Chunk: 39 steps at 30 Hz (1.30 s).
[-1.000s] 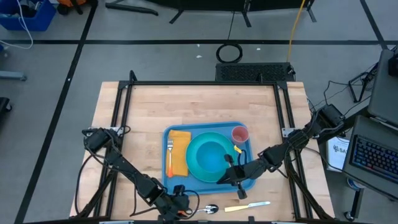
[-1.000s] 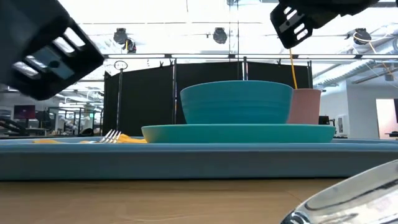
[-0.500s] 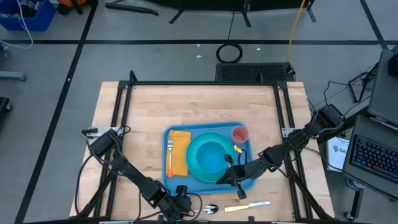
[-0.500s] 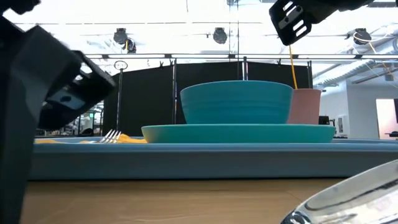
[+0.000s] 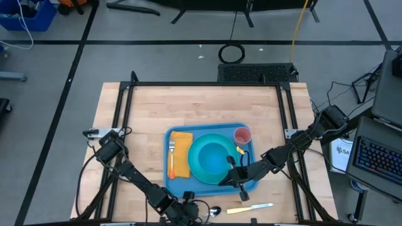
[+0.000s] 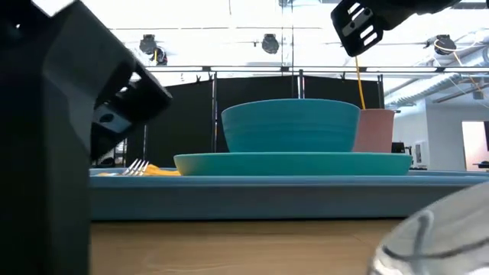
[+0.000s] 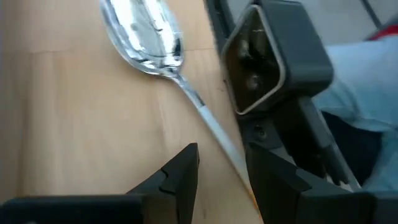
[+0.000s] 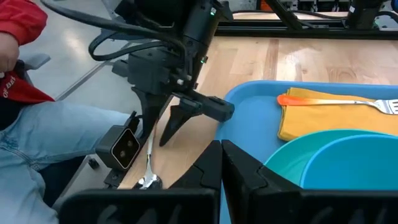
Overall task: Set up tray
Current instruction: Put the orange spoon to the right of the orange fork on the yellow napkin
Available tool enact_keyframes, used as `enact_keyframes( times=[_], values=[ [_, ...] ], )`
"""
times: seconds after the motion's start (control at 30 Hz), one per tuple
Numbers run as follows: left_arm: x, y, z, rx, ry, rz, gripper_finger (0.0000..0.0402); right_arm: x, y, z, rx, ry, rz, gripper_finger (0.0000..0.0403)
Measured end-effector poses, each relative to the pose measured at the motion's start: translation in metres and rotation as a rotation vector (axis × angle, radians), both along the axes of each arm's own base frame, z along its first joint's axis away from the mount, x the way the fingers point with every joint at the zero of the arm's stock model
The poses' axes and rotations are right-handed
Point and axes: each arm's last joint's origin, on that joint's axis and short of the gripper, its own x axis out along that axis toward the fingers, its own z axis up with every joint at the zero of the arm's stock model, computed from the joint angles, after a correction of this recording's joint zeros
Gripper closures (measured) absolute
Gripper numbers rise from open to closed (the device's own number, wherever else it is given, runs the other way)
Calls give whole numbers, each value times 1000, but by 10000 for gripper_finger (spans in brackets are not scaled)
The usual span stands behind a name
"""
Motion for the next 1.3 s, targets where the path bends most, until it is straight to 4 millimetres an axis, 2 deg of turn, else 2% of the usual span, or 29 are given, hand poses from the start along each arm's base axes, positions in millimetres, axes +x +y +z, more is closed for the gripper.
enact_keyframes(
  times=[0.1,0.17,0.33,0.4,0.47,0.67,0.8,1.13,1.3],
  values=[
    [-1,7,-1,27,42,86,264,0,0,0,0,0,0,403],
    [0,13,-3,30,81,139,278,0,0,0,0,0,0,403],
    [2,19,-5,55,93,154,368,0,0,0,0,0,0,403],
    [2,18,-3,59,79,143,387,0,0,0,0,0,2,403],
    [2,18,-1,52,78,150,376,-1,1,0,0,0,5,403],
    [1,20,9,70,51,104,286,-2,3,0,3,0,12,403],
    [3,20,11,63,32,99,252,-2,4,0,5,-1,12,403],
    [14,30,10,73,1,92,245,-2,4,1,7,-4,12,403],
    [16,29,9,70,-15,52,273,-2,4,1,5,-5,13,403]
  ],
)
